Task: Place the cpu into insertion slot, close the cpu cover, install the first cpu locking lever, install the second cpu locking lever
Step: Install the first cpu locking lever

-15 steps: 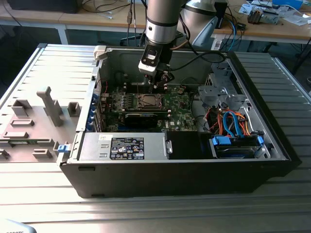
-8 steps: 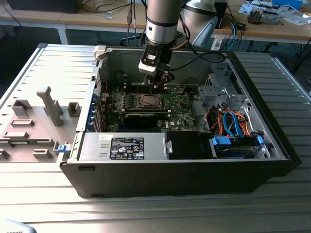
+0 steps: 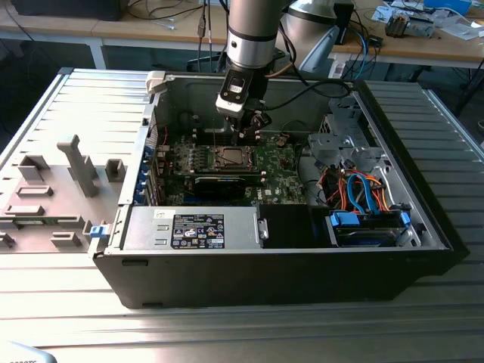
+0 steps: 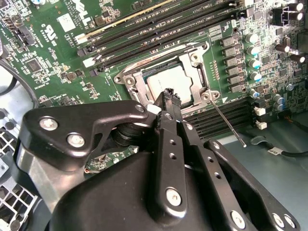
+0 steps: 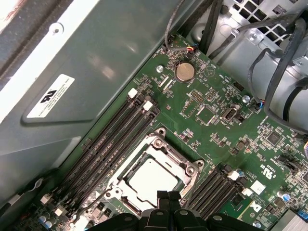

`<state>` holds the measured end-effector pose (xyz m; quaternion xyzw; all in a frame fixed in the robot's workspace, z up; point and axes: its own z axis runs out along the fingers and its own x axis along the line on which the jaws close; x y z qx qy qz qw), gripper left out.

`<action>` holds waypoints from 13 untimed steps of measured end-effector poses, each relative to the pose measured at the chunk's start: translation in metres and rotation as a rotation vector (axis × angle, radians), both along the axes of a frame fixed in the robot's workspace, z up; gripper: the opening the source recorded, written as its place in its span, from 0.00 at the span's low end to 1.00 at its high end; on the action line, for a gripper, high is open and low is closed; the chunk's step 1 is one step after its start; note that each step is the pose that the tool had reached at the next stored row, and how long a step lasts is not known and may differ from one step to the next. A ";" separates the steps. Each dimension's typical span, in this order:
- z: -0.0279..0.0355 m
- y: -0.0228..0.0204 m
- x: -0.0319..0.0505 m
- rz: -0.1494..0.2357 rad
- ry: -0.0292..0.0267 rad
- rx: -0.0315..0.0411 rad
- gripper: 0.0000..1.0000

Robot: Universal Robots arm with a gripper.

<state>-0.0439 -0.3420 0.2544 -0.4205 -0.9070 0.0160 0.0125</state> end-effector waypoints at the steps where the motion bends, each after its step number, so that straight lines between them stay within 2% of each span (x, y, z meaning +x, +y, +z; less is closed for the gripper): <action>1: 0.0000 0.0000 0.0000 0.001 0.0000 0.0000 0.11; 13: 0.0000 0.0000 0.0000 0.008 0.0000 0.0000 0.11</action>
